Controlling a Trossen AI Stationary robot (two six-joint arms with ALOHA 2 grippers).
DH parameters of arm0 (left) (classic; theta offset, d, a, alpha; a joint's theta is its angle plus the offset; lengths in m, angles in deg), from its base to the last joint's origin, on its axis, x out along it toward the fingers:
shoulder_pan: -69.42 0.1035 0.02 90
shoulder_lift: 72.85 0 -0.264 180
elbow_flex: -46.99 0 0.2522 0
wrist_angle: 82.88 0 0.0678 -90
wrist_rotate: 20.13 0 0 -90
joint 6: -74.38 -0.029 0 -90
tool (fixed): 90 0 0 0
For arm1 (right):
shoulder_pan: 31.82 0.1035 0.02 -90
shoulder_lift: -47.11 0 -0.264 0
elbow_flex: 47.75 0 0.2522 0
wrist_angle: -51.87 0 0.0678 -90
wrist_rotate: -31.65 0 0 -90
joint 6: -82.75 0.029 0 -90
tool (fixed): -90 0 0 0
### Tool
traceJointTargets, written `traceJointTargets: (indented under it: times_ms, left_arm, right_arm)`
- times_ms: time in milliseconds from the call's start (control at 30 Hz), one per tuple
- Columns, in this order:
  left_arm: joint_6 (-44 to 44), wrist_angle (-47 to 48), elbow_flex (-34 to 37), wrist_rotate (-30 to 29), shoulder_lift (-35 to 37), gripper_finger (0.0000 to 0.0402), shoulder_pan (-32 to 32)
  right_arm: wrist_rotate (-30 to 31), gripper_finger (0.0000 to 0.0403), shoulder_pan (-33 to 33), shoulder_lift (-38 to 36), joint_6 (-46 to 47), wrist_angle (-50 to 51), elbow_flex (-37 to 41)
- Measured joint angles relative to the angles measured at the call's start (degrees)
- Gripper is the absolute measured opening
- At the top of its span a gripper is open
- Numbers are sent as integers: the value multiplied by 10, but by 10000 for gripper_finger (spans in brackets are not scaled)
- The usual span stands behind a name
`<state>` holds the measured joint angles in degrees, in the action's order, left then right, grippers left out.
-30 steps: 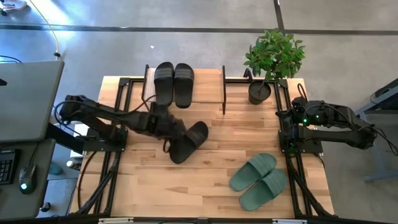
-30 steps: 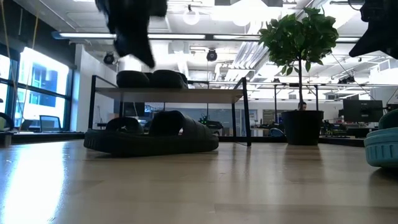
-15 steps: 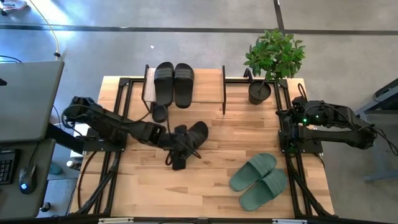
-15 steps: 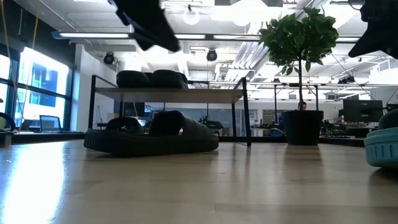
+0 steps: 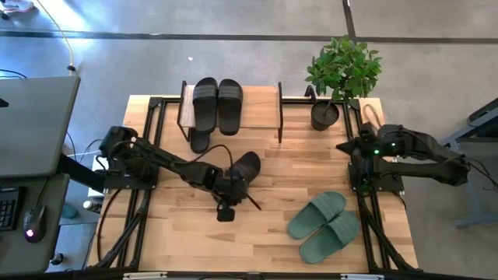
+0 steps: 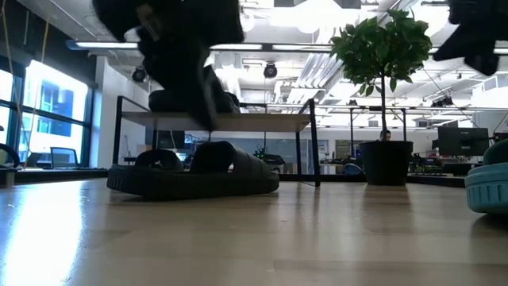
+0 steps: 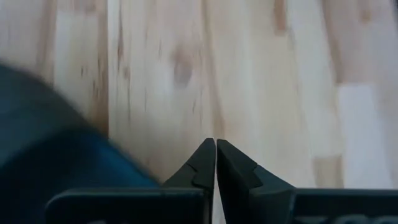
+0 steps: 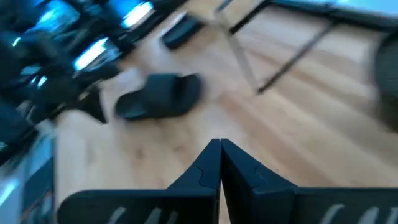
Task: Pick and place slides into the shelf
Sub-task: Put the black slide under the shelf
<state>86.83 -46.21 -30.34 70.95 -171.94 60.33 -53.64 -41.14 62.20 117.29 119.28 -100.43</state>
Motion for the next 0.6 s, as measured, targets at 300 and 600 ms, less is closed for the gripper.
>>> traceJointTargets:
  times_ms: [300,600]
  left_arm:
    - [63,87,-40,0,0,1,1]
    - [85,138,-54,5,32,1,0]
  right_arm:
    - [-61,0,30,100,-11,-309,162]
    - [46,0,143,324,-1,-566,216]
